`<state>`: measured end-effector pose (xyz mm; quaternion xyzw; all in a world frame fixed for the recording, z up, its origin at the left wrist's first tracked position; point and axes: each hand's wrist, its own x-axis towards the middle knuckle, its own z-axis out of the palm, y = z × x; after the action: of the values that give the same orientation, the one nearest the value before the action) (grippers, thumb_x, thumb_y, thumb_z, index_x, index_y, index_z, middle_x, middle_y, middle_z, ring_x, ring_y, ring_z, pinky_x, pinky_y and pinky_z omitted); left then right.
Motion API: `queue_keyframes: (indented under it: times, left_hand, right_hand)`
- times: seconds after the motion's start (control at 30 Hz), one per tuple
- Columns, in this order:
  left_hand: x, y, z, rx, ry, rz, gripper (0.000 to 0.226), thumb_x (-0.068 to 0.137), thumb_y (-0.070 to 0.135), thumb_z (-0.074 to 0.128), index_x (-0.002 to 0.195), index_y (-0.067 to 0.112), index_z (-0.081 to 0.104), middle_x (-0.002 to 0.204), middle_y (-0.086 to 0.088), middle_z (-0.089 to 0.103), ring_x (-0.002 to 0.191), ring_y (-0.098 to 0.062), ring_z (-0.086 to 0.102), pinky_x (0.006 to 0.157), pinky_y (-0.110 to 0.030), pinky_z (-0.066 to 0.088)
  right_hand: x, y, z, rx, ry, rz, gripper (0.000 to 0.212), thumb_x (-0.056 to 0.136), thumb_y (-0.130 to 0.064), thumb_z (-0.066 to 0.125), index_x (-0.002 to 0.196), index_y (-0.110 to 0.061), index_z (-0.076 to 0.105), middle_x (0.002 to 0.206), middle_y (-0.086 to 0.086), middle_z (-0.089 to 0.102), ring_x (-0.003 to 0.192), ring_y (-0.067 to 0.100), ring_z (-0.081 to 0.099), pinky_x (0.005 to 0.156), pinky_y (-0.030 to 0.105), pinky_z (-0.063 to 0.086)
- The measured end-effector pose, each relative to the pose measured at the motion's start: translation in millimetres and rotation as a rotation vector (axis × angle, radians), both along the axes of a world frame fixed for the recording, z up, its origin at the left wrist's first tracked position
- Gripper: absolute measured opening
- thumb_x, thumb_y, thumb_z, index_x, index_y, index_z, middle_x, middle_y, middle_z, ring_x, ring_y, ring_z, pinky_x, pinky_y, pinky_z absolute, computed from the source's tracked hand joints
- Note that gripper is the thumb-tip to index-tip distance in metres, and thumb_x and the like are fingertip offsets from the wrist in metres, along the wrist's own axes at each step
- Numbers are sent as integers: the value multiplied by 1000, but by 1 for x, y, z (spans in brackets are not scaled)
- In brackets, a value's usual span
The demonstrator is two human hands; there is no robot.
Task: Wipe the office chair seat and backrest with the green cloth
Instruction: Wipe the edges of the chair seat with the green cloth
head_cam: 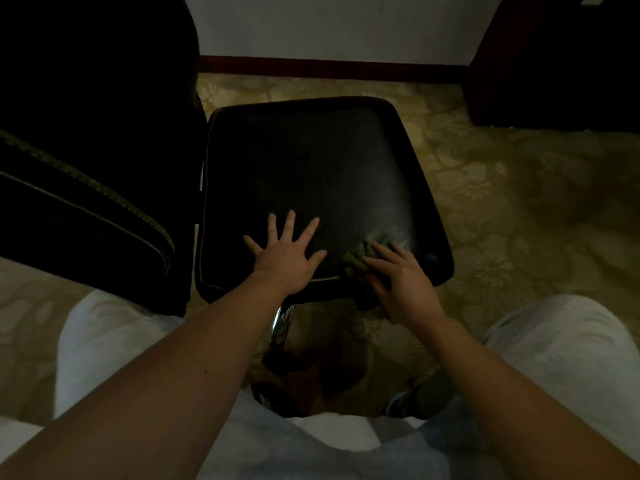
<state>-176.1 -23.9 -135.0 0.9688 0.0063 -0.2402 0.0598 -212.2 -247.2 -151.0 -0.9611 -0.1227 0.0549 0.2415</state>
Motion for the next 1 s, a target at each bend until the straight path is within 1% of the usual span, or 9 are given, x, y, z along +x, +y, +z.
queue_keyframes:
  times: [0.1, 0.2, 0.4, 0.53, 0.67, 0.73, 0.83, 0.9, 1.0]
  left_hand:
    - [1, 2, -1, -12, 30, 13, 69, 99, 71, 19, 155, 49, -15, 166, 0, -27, 151, -37, -25, 113, -77, -4]
    - [4, 2, -1, -26, 60, 17, 68, 99, 70, 18, 155, 50, -14, 165, 1, -28, 151, -37, -26, 113, -77, -4]
    - [3, 1, -4, -7, 57, 19, 64, 101, 67, 15, 154, 50, -17, 165, 0, -30, 150, -37, -27, 112, -77, -6]
    - [1, 1, -4, -26, 41, 17, 58, 105, 58, 14, 155, 49, -17, 165, 0, -30, 150, -36, -28, 112, -77, -7]
    - [0, 1, -6, -33, 35, 20, 57, 107, 55, 14, 155, 49, -16, 164, 0, -31, 150, -36, -29, 112, -77, -8]
    - [1, 0, -6, -29, 34, 23, 57, 107, 54, 13, 155, 48, -16, 164, -1, -31, 150, -36, -29, 112, -78, -8]
    - [1, -1, -5, -22, 34, 23, 56, 108, 53, 14, 155, 48, -16, 164, -1, -31, 150, -37, -28, 112, -78, -7]
    - [1, -2, -4, -14, 34, 21, 56, 108, 50, 15, 156, 47, -15, 165, -2, -29, 150, -38, -27, 112, -78, -5]
    - [2, -2, 0, -15, 37, 21, 58, 109, 45, 19, 156, 47, -14, 166, -2, -27, 151, -38, -25, 112, -78, -3]
  right_hand:
    - [3, 3, -2, 67, 9, -44, 38, 95, -25, 63, 133, -24, 62, 150, -2, 47, 146, 26, 29, 117, 41, 30]
    - [1, 11, -5, 97, -2, -92, 36, 94, -22, 64, 130, -19, 64, 147, 2, 50, 145, 26, 32, 117, 42, 31]
    - [-12, 38, -15, 104, -71, -6, 32, 88, -12, 72, 120, -10, 70, 136, 12, 60, 135, 38, 46, 111, 52, 39]
    - [-8, 25, -14, 43, -106, 20, 32, 91, -15, 68, 122, -11, 69, 138, 9, 59, 136, 32, 46, 111, 45, 40]
    - [-7, 12, -11, 71, -93, -166, 30, 94, -20, 64, 123, -11, 68, 139, 8, 58, 138, 30, 44, 111, 40, 38]
    - [-10, 21, -11, 63, -84, -207, 31, 94, -19, 64, 123, -10, 68, 140, 10, 56, 139, 33, 42, 111, 39, 35]
    - [-18, 41, -12, 73, -92, -213, 32, 92, -16, 67, 123, -6, 67, 140, 16, 56, 137, 39, 42, 112, 46, 35]
    - [-21, 51, -15, 82, -103, -193, 33, 91, -15, 68, 122, -7, 68, 139, 16, 57, 136, 41, 43, 111, 51, 38]
    - [-21, 56, -15, 57, -115, -128, 34, 90, -16, 69, 124, -9, 67, 138, 15, 57, 136, 40, 44, 111, 51, 38]
